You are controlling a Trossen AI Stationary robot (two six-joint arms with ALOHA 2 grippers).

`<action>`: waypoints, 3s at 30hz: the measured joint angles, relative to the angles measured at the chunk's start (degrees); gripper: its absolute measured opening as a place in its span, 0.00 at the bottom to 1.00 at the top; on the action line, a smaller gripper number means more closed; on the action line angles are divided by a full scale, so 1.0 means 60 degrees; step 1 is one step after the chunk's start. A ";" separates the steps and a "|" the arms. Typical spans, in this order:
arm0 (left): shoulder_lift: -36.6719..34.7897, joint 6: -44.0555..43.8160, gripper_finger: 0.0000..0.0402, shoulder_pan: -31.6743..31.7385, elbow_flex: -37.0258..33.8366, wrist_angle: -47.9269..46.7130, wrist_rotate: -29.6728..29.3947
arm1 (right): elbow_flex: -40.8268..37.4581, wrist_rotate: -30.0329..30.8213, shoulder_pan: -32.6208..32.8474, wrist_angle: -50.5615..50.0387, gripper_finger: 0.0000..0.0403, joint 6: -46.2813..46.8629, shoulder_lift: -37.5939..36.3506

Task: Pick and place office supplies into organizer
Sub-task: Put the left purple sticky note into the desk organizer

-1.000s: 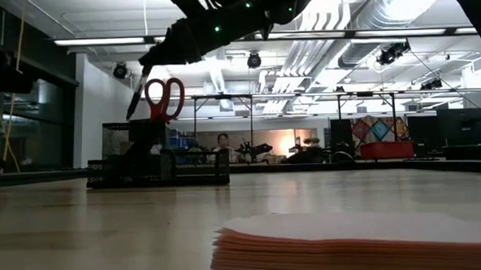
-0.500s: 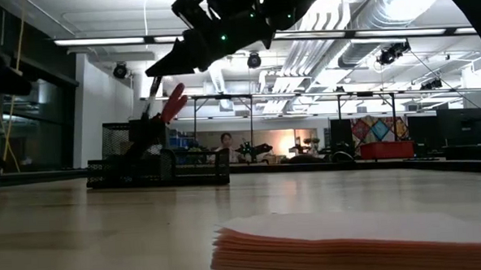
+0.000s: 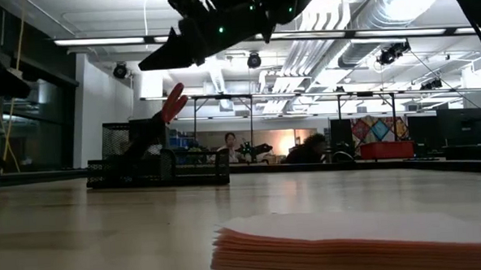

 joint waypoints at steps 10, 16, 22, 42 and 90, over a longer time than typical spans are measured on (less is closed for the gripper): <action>0.0000 0.0118 0.55 0.0007 0.0000 0.0023 -0.0040 | -0.0004 0.1142 0.1726 -0.3830 0.46 0.0989 -0.1258; 0.0000 0.0117 0.55 0.0007 0.0000 0.0068 -0.0008 | -0.0040 0.1721 0.2995 -0.5373 0.44 0.2364 -0.1327; 0.0000 0.0382 0.55 0.0007 0.0000 0.0051 0.0137 | -0.0860 0.2451 0.4245 -0.4657 0.44 0.3015 -0.1333; -0.0007 0.0887 0.55 0.1758 0.0004 -0.0166 0.4924 | -0.4254 0.6424 0.6398 -0.0430 0.43 0.4813 -0.1332; -0.0009 0.8464 0.55 0.3340 0.3249 -0.4152 1.0614 | -0.6029 0.6890 0.6951 0.2654 0.34 0.4734 -0.1328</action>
